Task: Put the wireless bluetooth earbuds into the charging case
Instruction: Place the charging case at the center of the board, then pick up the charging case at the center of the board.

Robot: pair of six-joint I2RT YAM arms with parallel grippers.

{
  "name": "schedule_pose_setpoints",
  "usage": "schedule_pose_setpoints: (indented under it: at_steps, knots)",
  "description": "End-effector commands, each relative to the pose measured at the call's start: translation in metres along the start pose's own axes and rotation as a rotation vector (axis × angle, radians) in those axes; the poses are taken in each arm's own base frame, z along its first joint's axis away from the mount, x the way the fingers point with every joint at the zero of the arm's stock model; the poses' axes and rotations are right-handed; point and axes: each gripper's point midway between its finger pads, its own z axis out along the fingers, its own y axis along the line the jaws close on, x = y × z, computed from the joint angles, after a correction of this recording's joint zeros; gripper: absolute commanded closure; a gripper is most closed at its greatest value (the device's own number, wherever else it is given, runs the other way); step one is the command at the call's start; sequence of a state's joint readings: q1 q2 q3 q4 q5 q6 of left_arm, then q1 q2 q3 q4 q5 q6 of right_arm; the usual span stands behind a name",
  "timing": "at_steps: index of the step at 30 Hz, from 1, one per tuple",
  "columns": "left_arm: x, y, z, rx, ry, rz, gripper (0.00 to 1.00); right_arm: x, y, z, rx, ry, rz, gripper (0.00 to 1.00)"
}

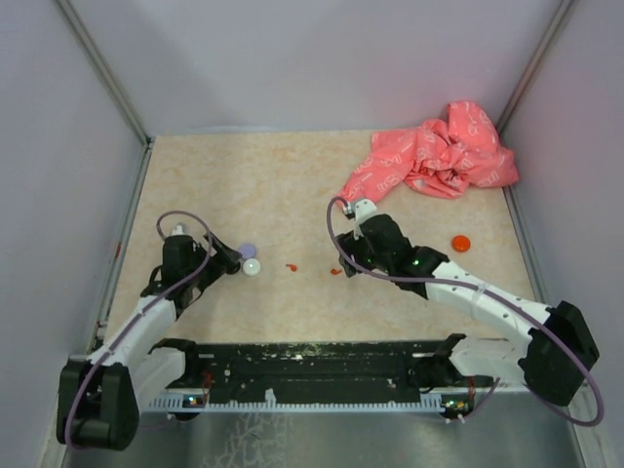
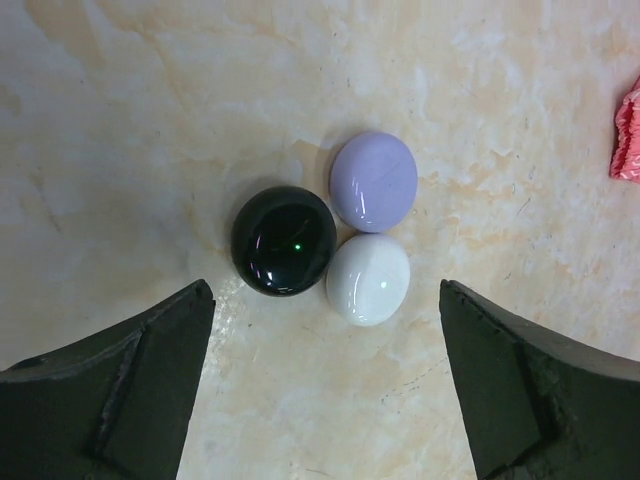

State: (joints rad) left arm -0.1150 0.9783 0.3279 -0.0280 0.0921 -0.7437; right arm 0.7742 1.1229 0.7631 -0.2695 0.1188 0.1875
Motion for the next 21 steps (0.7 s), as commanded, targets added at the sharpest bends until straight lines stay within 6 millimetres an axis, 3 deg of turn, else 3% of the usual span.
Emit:
schedule_pose_setpoints:
  at_steps: [1, 7, 11, 16, 21]
  knots:
    - [-0.027, -0.004, -0.021, -0.047, -0.068, 0.097, 0.02, -0.022, -0.013, -0.001, 0.075, -0.014, 0.045, 0.36]
    - [-0.065, -0.033, -0.051, 0.024, -0.186, 0.297, 0.0, -0.009, -0.023, 0.003, 0.074, 0.127, 0.129, 0.28]
    - [-0.086, -0.058, -0.067, 0.082, -0.231, 0.435, 0.0, -0.004, -0.048, 0.002, 0.153, 0.17, 0.193, 0.22]
    - [-0.099, -0.076, -0.079, 0.131, -0.271, 0.568, 0.0, 0.012, -0.101, 0.001, 0.293, 0.205, 0.338, 0.19]
    - [-0.091, -0.08, -0.085, 0.126, -0.314, 0.658, 0.0, 0.025, -0.164, -0.004, 0.46, 0.155, 0.497, 0.19]
